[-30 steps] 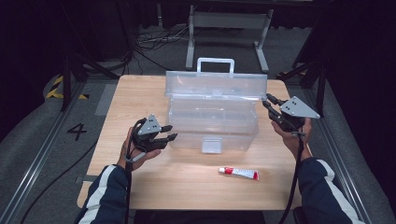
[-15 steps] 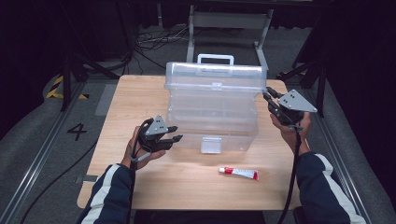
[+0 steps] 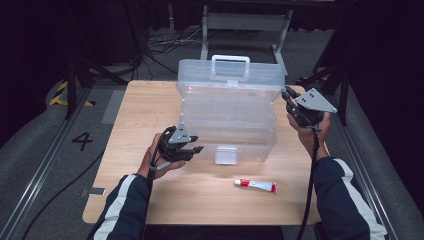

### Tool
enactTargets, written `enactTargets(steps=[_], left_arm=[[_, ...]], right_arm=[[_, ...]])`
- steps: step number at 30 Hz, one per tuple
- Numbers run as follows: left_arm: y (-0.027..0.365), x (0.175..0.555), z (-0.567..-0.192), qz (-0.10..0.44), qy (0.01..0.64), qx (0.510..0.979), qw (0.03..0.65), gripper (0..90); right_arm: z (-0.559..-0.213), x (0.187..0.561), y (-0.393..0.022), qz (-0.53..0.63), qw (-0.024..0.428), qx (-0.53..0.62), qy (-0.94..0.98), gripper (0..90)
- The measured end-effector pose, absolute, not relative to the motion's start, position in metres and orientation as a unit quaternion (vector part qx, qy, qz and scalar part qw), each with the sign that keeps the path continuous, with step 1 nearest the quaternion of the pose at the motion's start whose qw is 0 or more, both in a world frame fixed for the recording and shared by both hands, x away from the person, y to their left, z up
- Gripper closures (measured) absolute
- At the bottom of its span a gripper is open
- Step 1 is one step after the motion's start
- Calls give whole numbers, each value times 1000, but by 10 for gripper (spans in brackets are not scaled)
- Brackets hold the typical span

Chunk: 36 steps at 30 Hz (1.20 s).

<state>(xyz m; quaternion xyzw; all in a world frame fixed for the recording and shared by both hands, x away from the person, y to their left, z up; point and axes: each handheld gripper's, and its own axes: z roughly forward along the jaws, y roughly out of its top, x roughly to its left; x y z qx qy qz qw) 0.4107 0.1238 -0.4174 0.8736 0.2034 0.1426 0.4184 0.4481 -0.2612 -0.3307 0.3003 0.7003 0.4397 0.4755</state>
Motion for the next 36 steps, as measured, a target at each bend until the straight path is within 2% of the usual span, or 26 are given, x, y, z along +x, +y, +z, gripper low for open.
enactTargets(steps=[6,10,15,36], left_arm=[[118,419,-420,121,196,889,395,590],[113,420,-423,126,189,896,381,590],[111,424,-423,124,190,900,371,639],[116,429,-423,109,159,907,374,692]], right_arm=[[-325,456,-261,439,469,307,702,813],[-322,460,-260,435,470,309,703,818],[-320,463,-258,433,473,315,700,824],[-316,478,-252,416,494,334,687,848]])
